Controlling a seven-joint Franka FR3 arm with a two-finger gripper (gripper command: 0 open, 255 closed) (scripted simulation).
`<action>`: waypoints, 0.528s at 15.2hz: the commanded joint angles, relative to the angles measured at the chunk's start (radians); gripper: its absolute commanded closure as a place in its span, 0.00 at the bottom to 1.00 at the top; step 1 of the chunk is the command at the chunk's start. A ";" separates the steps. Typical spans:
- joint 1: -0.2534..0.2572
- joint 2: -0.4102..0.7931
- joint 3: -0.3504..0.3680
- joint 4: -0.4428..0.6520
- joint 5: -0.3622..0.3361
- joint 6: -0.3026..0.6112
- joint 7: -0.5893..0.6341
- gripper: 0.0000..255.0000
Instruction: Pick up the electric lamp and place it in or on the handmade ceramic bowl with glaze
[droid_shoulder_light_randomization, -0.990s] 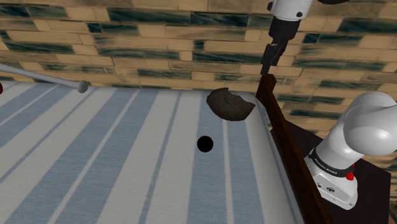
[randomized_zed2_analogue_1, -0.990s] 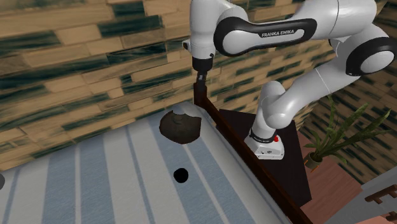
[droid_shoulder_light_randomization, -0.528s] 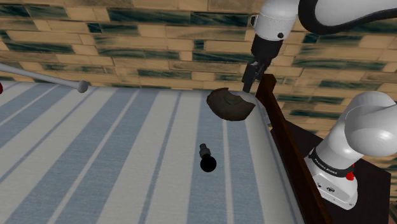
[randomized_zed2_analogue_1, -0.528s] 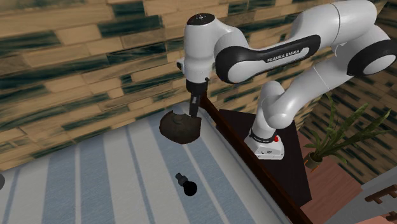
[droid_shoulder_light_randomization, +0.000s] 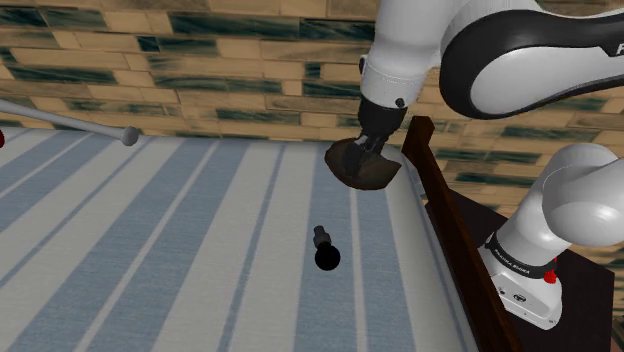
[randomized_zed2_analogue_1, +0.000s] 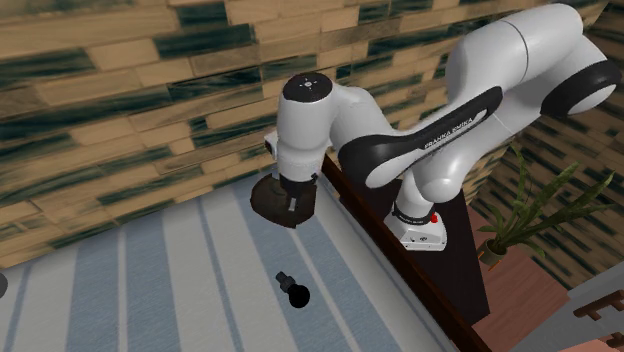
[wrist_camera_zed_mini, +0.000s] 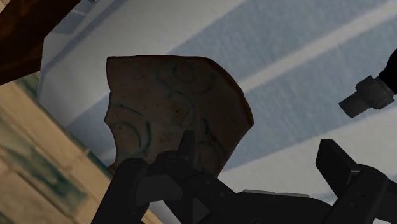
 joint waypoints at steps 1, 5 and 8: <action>-0.005 0.049 0.062 0.022 -0.011 0.039 0.065 0.00; -0.038 0.169 0.191 0.086 -0.073 0.108 0.204 0.00; -0.077 0.272 0.293 0.145 -0.154 0.146 0.322 0.00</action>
